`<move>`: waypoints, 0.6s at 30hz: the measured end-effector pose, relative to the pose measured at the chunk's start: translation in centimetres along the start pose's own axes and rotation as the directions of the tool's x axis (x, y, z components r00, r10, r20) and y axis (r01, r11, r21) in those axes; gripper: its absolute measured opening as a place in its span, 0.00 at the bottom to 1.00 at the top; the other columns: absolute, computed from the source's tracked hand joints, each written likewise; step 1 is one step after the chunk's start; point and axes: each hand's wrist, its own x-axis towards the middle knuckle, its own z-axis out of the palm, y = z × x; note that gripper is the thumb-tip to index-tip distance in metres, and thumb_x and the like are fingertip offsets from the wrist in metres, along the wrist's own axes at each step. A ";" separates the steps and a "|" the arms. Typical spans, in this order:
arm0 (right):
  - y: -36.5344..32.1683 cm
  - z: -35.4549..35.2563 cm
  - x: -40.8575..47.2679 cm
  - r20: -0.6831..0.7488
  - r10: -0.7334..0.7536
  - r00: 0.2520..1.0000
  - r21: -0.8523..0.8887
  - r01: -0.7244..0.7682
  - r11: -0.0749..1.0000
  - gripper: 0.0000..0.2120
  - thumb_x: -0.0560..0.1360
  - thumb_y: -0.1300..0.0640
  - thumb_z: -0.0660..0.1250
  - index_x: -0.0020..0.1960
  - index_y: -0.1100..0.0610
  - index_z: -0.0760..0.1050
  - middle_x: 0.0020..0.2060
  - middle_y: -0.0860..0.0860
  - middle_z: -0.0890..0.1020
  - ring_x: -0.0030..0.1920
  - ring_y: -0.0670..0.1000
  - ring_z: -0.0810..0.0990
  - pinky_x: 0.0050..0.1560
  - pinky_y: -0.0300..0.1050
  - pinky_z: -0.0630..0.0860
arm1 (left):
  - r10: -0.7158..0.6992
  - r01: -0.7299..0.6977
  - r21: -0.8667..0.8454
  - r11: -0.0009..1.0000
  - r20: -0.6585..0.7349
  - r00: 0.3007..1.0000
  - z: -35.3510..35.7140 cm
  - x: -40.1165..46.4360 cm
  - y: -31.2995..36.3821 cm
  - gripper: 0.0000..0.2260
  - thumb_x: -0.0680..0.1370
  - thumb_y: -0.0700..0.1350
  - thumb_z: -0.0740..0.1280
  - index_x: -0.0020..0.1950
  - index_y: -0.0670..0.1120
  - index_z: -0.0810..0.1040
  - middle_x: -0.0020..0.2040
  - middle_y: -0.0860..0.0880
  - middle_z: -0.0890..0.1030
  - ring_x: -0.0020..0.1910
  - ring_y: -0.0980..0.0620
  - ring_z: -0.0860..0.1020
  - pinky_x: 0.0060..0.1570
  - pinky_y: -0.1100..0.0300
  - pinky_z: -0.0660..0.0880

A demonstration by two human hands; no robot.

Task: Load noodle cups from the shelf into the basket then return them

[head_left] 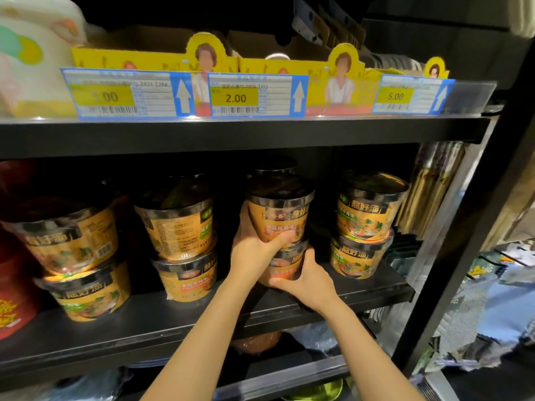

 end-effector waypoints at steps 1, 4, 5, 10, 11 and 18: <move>0.0 0.0 0.0 0.003 0.003 1.000 0.007 -0.003 1.000 0.39 0.65 0.40 0.74 0.65 0.53 0.58 0.62 0.49 0.75 0.60 0.52 0.76 0.59 0.48 0.73 | 0.001 -0.001 0.008 1.000 0.010 1.000 0.0 0.0 0.0 0.39 0.69 0.52 0.74 0.74 0.45 0.55 0.66 0.45 0.72 0.64 0.47 0.72 0.57 0.62 0.66; -0.2 -0.2 -0.1 0.019 0.009 1.000 0.033 -0.010 0.999 0.39 0.64 0.41 0.74 0.66 0.53 0.57 0.62 0.49 0.74 0.60 0.51 0.75 0.59 0.48 0.73 | 0.015 -0.015 -0.003 1.000 0.007 1.000 -0.1 -0.2 0.1 0.38 0.70 0.51 0.73 0.73 0.45 0.57 0.64 0.45 0.74 0.61 0.49 0.74 0.54 0.64 0.67; -0.3 -0.2 -0.2 0.026 0.015 1.000 0.042 -0.016 0.999 0.39 0.64 0.41 0.75 0.66 0.53 0.57 0.62 0.49 0.74 0.60 0.51 0.75 0.59 0.48 0.73 | 0.001 -0.001 -0.002 1.000 0.026 1.000 -0.2 -0.4 0.4 0.37 0.70 0.51 0.73 0.72 0.44 0.58 0.63 0.45 0.75 0.58 0.50 0.75 0.54 0.63 0.68; -0.6 -0.3 -0.6 0.037 0.030 0.999 0.055 -0.032 0.998 0.39 0.65 0.42 0.74 0.66 0.54 0.59 0.63 0.49 0.74 0.61 0.51 0.75 0.58 0.47 0.73 | 0.044 -0.043 0.062 0.997 -0.010 0.999 -0.8 -1.3 0.0 0.39 0.69 0.54 0.73 0.73 0.43 0.58 0.65 0.44 0.73 0.62 0.47 0.73 0.58 0.58 0.71; -0.7 -0.2 -0.8 0.032 0.030 0.999 0.044 -0.031 0.999 0.37 0.66 0.43 0.74 0.66 0.54 0.59 0.63 0.50 0.74 0.61 0.51 0.75 0.58 0.47 0.74 | 0.036 -0.035 0.095 0.995 -0.009 0.999 -1.1 -1.7 0.0 0.39 0.70 0.54 0.72 0.74 0.43 0.58 0.66 0.43 0.72 0.64 0.46 0.72 0.59 0.57 0.70; -0.9 -0.5 -3.0 -0.066 0.029 0.997 -0.151 -0.038 0.988 0.34 0.74 0.46 0.68 0.73 0.56 0.57 0.67 0.54 0.70 0.66 0.54 0.71 0.60 0.49 0.70 | 0.019 -0.010 0.382 0.924 -0.020 1.000 -3.9 -4.0 -0.4 0.27 0.77 0.53 0.63 0.73 0.46 0.59 0.67 0.44 0.70 0.65 0.47 0.70 0.57 0.55 0.70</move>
